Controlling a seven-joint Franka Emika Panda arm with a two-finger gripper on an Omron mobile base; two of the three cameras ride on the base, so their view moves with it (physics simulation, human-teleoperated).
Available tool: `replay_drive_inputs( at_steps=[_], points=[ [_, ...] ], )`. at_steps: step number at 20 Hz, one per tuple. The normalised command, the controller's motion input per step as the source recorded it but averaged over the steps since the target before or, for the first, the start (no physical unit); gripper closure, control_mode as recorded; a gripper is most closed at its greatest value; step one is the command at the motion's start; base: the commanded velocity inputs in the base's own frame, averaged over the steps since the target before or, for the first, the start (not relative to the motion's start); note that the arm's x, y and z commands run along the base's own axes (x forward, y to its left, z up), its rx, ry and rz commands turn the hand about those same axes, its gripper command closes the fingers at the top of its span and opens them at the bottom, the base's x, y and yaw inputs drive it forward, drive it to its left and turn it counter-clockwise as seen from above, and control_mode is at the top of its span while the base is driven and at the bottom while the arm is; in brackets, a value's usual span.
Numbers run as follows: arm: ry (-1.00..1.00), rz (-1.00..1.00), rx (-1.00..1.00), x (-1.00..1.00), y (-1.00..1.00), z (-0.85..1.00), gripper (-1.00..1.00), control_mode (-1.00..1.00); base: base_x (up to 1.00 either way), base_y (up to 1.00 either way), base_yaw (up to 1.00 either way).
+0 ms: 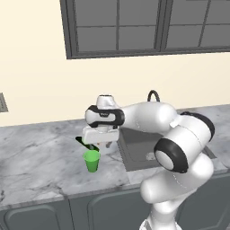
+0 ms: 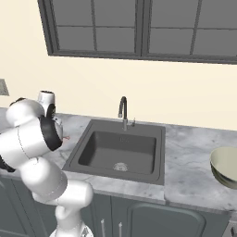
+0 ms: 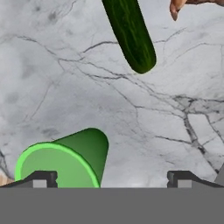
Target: Remove the cucumber and mushroom from the sink. Then move the bowl and cup from the counter to the sink for washing.
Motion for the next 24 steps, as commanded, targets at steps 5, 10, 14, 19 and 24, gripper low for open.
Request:
replay_drive_inputs(
  at_steps=[5,10,14,19,24],
  points=[
    [-0.03,0.0,0.0,-0.16,-0.03,0.0,-1.0,-1.0,0.0,0.0,0.0],
    [-0.03,0.0,-0.02,-0.08,-0.01,-0.01,-1.0,-1.0,0.0,0.0,0.0],
    [-0.02,0.0,-0.06,0.0,-0.06,0.0,-1.0,-1.0,0.0,0.0,0.0],
    [-0.01,0.0,-0.04,0.0,-0.03,-0.01,-1.0,-1.0,0.0,0.0,0.0],
    [0.0,0.0,0.0,0.03,0.0,-0.02,-1.0,-1.0,0.0,0.0,0.0]
  ],
)
